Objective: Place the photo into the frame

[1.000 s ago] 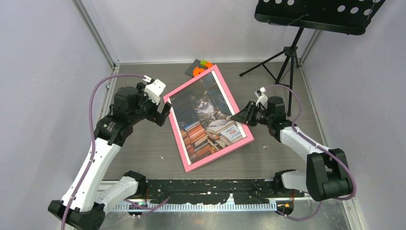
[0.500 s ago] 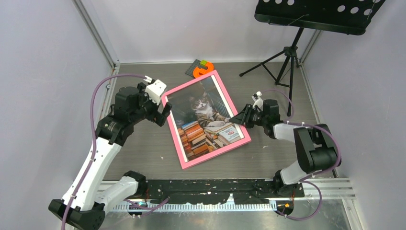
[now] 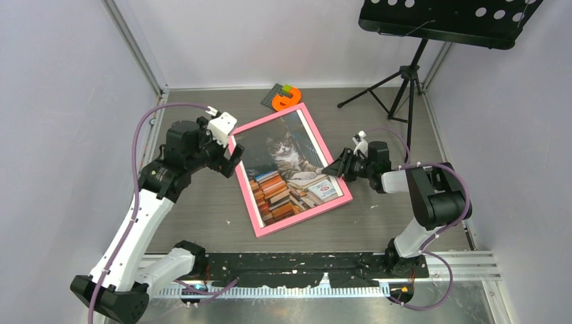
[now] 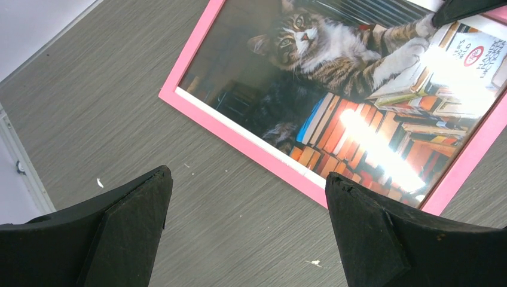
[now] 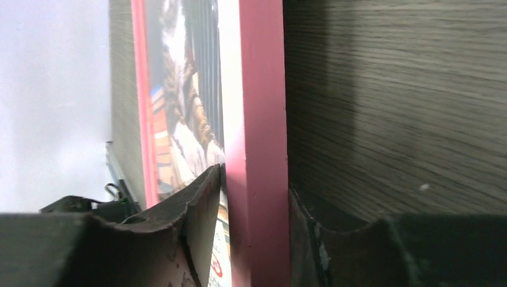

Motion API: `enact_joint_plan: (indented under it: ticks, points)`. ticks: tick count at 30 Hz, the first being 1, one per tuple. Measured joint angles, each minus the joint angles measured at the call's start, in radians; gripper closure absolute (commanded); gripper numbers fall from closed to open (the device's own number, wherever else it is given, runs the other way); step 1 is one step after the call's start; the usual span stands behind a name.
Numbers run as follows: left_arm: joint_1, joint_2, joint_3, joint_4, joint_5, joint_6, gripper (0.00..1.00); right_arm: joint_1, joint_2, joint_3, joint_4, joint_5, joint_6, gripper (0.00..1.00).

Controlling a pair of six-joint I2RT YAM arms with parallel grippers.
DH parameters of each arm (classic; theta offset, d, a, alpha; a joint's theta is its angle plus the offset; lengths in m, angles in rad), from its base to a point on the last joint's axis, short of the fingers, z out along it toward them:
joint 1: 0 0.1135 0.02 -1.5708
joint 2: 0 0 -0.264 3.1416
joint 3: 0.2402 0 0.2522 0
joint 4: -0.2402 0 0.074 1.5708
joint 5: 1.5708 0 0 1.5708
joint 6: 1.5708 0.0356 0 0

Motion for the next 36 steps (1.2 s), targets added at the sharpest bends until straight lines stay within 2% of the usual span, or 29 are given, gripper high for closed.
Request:
enact_joint_plan:
  ticks: [4, 10, 27, 36]
  points:
    - [0.0, 0.001, 0.0, 0.0, 0.0, 0.0, 0.0, 0.0, 0.013, 0.0, -0.038, 0.051, -0.051, 0.38]
    - [0.0, 0.0, -0.001, 0.0, 0.0, 0.0, 0.0, 0.0, -0.002, 0.01, -0.068, 0.062, -0.1, 0.31]
    - [0.0, 0.0, -0.004, 0.0, 0.0, 0.0, 0.0, -0.009, -0.227, 0.023, -0.346, 0.258, -0.287, 0.21]
    - [0.0, -0.001, -0.01, -0.001, -0.004, 0.0, 0.0, 0.005, -0.244, 0.131, -0.525, 0.3, -0.411, 0.21]
